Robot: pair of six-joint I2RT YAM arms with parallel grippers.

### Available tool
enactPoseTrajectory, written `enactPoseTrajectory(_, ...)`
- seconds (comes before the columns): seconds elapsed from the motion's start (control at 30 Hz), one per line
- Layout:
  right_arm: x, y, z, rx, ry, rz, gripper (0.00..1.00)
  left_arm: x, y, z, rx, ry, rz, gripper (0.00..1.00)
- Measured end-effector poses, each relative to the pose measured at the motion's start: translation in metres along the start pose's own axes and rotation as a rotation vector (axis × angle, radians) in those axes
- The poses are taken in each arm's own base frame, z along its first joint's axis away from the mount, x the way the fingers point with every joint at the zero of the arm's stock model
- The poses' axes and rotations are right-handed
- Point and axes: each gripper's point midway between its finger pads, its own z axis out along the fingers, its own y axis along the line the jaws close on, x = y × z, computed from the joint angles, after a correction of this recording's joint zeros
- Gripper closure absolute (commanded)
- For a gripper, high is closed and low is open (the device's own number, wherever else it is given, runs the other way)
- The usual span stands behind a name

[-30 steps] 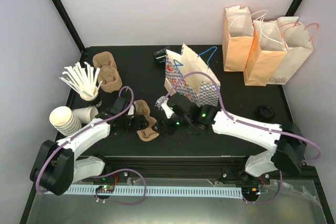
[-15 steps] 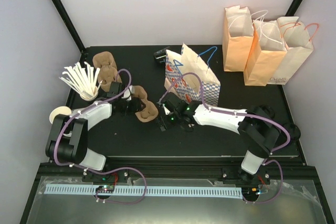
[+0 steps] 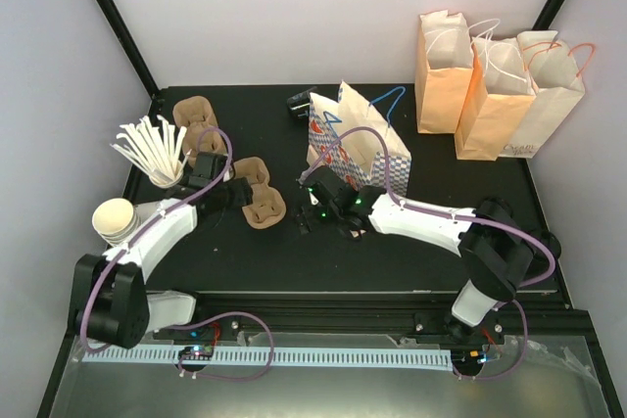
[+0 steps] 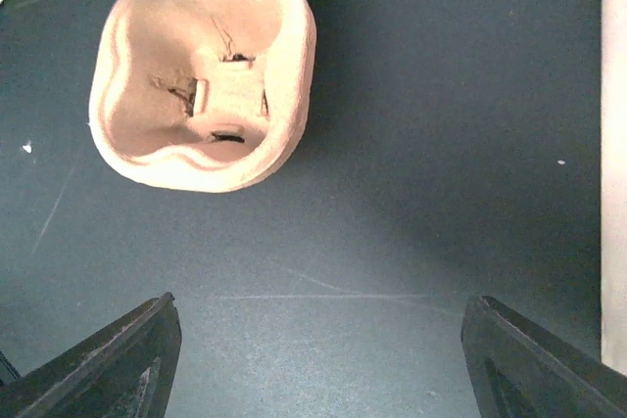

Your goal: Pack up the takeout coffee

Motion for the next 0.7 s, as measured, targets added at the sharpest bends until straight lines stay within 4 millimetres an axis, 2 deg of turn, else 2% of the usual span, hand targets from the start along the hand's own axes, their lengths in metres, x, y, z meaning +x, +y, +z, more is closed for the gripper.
enactPoseTrajectory(0.07, -0.004, 0.0, -0.004, 0.002, -0.02, -0.001, 0.19, -0.001, -0.002, -0.009, 0.002, -0.021, -0.001, 0.4)
enactPoseTrajectory(0.17, -0.008, -0.003, -0.008, 0.018, -0.041, -0.003, 0.19, 0.003, -0.016, -0.017, 0.03, -0.031, 0.044, 0.39)
enactPoseTrajectory(0.33, -0.009, -0.007, -0.009, 0.04, -0.047, -0.002, 0.19, 0.018, -0.058, -0.019, 0.035, 0.023, 0.201, 0.4)
enactPoseTrajectory(0.47, -0.012, -0.008, -0.014, 0.043, -0.065, 0.003, 0.19, 0.016, -0.077, -0.003, 0.006, 0.063, 0.255, 0.39)
enactPoseTrajectory(0.7, -0.009, -0.014, -0.028, 0.055, -0.095, 0.013, 0.19, 0.046, -0.073, 0.029, -0.058, 0.185, 0.299, 0.37)
